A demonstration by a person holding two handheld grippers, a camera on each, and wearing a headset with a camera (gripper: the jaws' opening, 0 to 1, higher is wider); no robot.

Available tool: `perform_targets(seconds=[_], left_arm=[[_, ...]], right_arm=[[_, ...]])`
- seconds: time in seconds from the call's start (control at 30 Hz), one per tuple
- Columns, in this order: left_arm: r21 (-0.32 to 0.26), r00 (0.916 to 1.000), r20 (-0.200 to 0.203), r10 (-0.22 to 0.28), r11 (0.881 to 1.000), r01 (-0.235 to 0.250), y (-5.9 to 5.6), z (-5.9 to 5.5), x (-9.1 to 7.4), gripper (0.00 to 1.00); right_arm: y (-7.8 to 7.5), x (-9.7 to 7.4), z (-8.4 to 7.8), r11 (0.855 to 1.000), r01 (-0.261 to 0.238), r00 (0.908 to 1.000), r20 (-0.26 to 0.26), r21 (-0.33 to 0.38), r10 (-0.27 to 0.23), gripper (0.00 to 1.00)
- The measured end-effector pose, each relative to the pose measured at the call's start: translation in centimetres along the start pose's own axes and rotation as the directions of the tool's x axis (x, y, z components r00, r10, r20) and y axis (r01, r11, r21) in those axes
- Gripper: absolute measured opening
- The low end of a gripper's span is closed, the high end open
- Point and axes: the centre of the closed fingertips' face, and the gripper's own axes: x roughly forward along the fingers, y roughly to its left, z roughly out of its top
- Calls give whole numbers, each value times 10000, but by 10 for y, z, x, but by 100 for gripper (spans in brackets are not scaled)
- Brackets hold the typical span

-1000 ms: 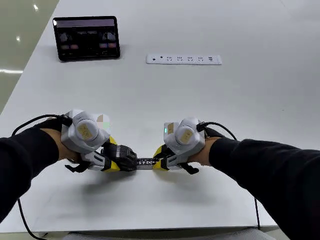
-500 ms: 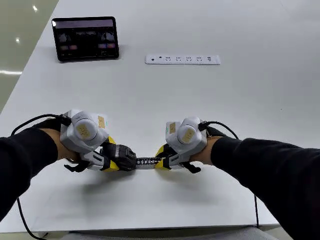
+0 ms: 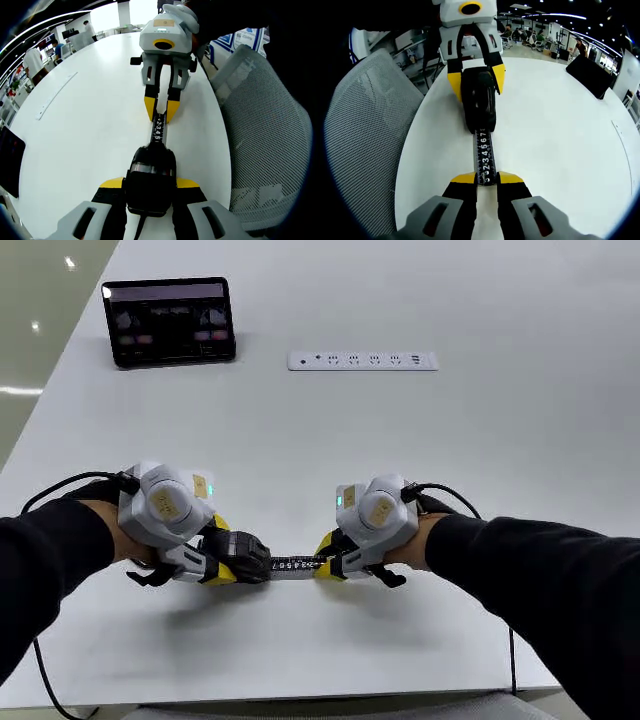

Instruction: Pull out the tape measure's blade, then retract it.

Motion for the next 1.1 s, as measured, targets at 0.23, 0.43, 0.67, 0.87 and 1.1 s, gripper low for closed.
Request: perform_targets(seconds=[0.23, 0.43, 0.67, 0.87, 1.1], left_arm=[[-27, 10000, 62, 34, 10000, -34, -1, 1, 0, 31], [-7, 10000, 42, 37, 10000, -37, -1, 1, 0, 31], [-39, 10000, 41, 56, 10000, -56, 0, 0, 0, 31], [-42, 10000, 34, 71, 10000, -70, 0, 0, 0, 31], [19, 10000, -9, 27, 10000, -27, 0, 1, 0, 31]], right_arm=[[0, -3, -3, 10000, 32, 10000, -17, 20, -32, 10], [-1, -5, -5, 10000, 22, 10000, -34, 25, -22, 10], [-2, -8, -9, 10000, 43, 10000, -40, 78, -43, 10], [-3, -12, -13, 9999, 74, 9999, -79, 81, -74, 10], [-3, -17, -19, 9999, 100, 9998, -162, 70, -99, 10]])
